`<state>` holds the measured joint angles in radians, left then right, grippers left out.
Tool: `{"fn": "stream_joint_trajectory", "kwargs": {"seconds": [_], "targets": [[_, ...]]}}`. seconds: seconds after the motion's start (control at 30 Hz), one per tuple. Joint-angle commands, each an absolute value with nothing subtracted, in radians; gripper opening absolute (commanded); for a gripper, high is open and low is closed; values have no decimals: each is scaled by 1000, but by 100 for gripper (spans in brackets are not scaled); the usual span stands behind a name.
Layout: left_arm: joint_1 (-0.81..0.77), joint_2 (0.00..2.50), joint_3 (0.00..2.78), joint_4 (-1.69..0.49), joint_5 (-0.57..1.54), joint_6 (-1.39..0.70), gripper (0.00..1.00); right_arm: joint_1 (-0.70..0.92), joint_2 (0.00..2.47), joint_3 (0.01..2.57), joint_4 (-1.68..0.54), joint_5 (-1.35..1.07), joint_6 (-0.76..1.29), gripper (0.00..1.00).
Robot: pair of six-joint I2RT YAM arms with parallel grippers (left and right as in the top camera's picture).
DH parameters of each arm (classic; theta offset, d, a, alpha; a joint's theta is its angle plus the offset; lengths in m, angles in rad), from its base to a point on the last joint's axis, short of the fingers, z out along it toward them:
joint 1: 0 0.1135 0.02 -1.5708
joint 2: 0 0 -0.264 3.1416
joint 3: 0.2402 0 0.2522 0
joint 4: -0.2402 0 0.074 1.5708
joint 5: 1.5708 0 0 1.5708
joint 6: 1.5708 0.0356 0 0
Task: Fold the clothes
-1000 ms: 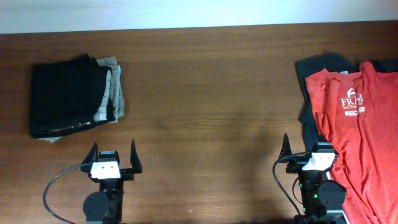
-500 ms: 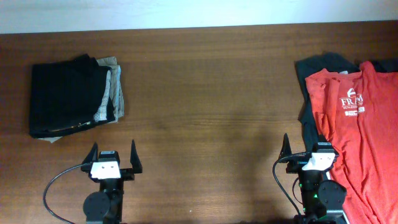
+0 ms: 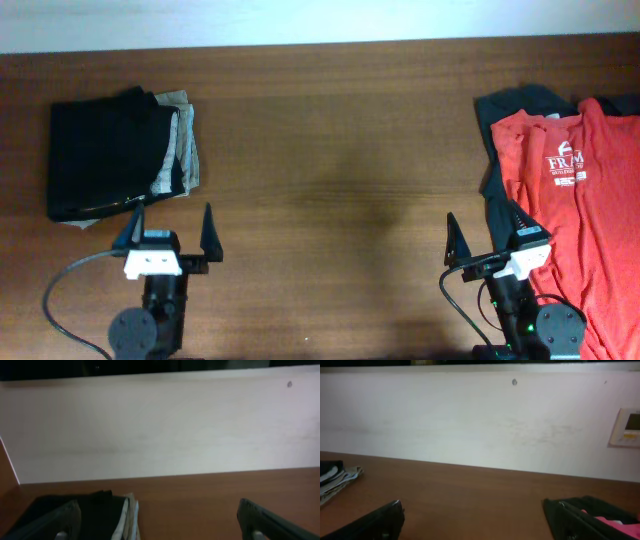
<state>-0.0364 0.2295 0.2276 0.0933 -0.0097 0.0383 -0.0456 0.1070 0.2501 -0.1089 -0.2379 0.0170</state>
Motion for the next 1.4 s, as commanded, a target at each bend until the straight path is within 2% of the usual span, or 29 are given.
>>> {"fn": "stream_joint_trajectory", "kwargs": {"seconds": [0.0, 0.1, 0.23, 0.33, 0.4, 0.47, 0.5, 0.57, 0.63, 0.67, 0.8, 0.87, 0.9, 0.93, 1.07, 1.13, 1.17, 1.23, 1.27, 1.37], "targets": [[-38, 506, 488, -22, 5, 51, 99, -41, 273, 390, -187, -251, 68, 99], [-38, 829, 832, -258, 10, 51, 99, -41, 564, 643, -371, -252, 69, 99], [-38, 1163, 1283, -583, 155, 50, 99, -41, 958, 1108, -759, -252, 68, 99], [-38, 1307, 1478, -774, 169, 51, 99, -40, 1145, 1307, -904, -258, 68, 99], [-38, 1399, 1527, -871, 190, 51, 99, -41, 1219, 1321, -954, -292, 68, 99], [-39, 1457, 1527, -895, 192, 51, 99, -41, 1271, 1320, -965, -276, 69, 99], [-39, 1516, 1527, -907, 220, 53, 99, -49, 1321, 1322, -971, -201, 132, 99], [-39, 1587, 1527, -904, 362, 59, 99, -140, 1462, 1343, -980, -30, 266, 99], [-41, 1600, 1527, -902, 362, 86, 99, -252, 1587, 1380, -945, -33, 284, 99], [-44, 1599, 1533, -900, 363, 121, 99, -317, 1651, 1385, -900, -32, 302, 94], [-44, 1597, 1539, -906, 371, 118, 99, -475, 1813, 1385, -813, -33, 323, 84], [-44, 1598, 1539, -895, 372, 118, 99, -491, 1874, 1384, -762, -95, 319, 77], [-44, 1598, 1539, -894, 372, 118, 99, -486, 1901, 1384, -738, -109, 315, 77], [-44, 1598, 1539, -895, 372, 118, 99, -478, 1955, 1384, -702, -100, 316, 81], [-44, 1598, 1539, -899, 372, 118, 99, -477, 2034, 1384, -647, -117, 289, 80], [-44, 1598, 1539, -899, 372, 118, 99, -478, 2035, 1387, -639, -228, 230, 26], [-44, 1598, 1539, -899, 372, 118, 99, -478, 2020, 1394, -640, -242, 220, 19], [-44, 1598, 1539, -899, 372, 118, 99, -477, 1914, 1427, -665, -259, 216, 11], [-44, 1598, 1539, -899, 371, 118, 99, -475, 1832, 1451, -692, -264, 217, 4], [-38, 1591, 1579, -934, 371, 118, 99, -415, 1652, 1459, -706, -358, 195, 4]]}}
